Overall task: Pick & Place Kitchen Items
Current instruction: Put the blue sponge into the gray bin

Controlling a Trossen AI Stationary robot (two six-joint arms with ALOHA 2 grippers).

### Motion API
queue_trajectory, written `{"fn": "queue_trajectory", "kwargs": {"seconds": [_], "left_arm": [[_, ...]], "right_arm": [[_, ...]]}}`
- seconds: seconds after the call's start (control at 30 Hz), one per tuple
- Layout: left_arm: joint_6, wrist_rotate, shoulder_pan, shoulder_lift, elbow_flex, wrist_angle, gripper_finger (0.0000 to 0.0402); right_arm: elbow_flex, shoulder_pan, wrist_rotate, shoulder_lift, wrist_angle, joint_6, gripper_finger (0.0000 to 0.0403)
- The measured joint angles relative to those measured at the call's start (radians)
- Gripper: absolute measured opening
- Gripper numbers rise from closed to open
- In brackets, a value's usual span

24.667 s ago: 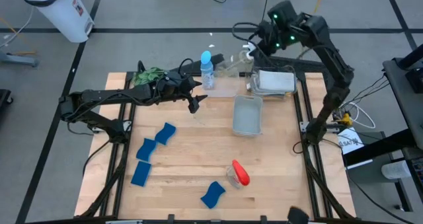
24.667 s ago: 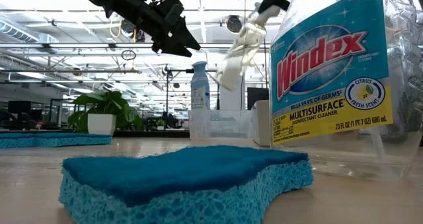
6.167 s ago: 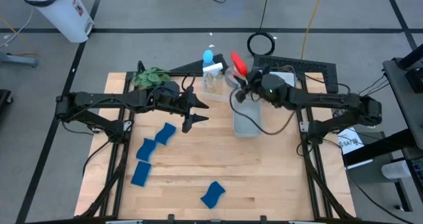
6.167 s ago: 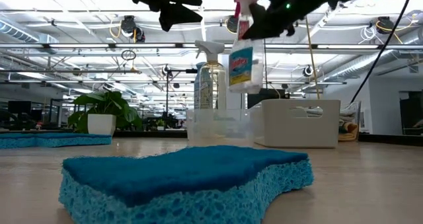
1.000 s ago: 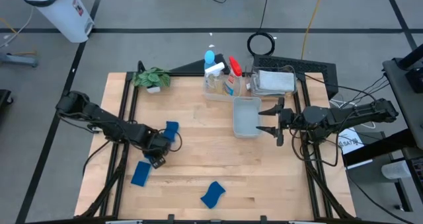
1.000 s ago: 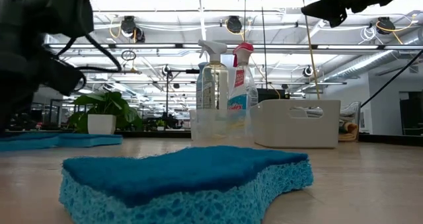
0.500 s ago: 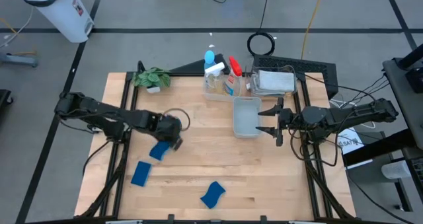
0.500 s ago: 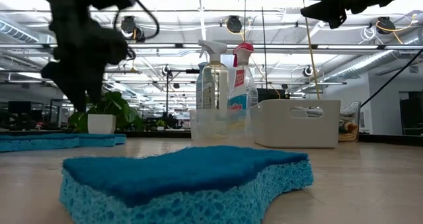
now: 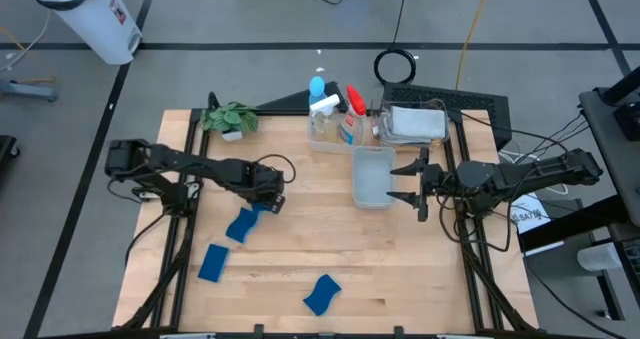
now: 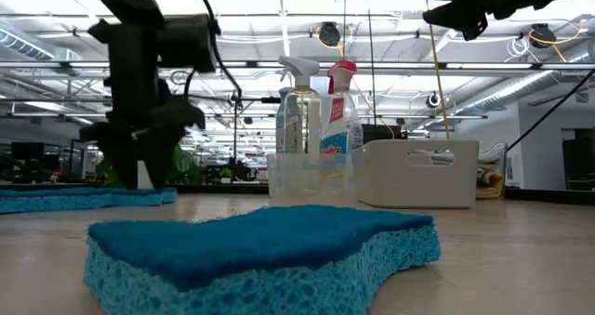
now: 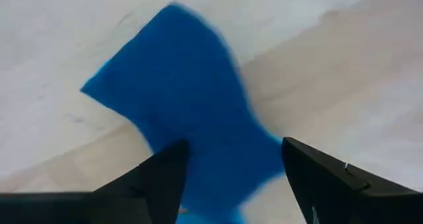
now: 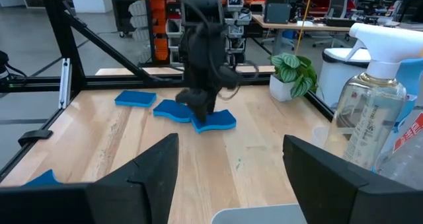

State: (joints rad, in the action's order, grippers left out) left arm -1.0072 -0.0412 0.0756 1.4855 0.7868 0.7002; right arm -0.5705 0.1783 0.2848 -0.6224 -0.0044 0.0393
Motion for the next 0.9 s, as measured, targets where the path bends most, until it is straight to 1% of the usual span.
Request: {"fn": "queue_trajectory", "kwargs": {"seconds": [0.2,0.3,0.43,0.5,0.57,0.63,0.73,0.8,0.9], "left_arm": [[-0.010,0.012,0.015,0.115,0.007,0.013,0.0302],[0.065,0.036,0.010,0.138,0.007,-0.030,0.0324],[0.166,0.028,-0.020,0.144,0.011,-0.072,0.0335],[0.186,0.014,-0.029,0.148,0.029,-0.054,0.0335],[0.190,-0.021,-0.038,0.152,0.052,-0.005,0.0335],[0.149,-0.039,-0.039,0.151,0.060,0.057,0.0335],[0.113,-0.047,-0.036,0.151,0.060,0.076,0.0328],[0.110,-0.059,-0.041,0.151,0.059,0.063,0.0308],[0.107,-0.079,-0.051,0.151,0.058,0.022,0.0256]], "right_arm": [[0.000,0.000,0.000,-0.001,0.000,-0.001,0.0238],[0.000,0.000,0.000,-0.001,0.000,0.001,0.0238],[0.000,0.000,0.000,-0.001,0.000,0.001,0.0238],[0.000,0.000,0.000,-0.001,0.000,0.001,0.0238],[0.000,0.000,0.000,-0.001,0.000,0.001,0.0238],[0.000,0.000,0.000,-0.001,0.000,0.001,0.0238],[0.000,0.000,0.000,-0.001,0.000,0.001,0.0238],[0.000,0.000,0.000,-0.001,0.000,0.001,0.0238],[0.000,0.000,0.000,-0.004,0.000,0.001,0.0238]]}}
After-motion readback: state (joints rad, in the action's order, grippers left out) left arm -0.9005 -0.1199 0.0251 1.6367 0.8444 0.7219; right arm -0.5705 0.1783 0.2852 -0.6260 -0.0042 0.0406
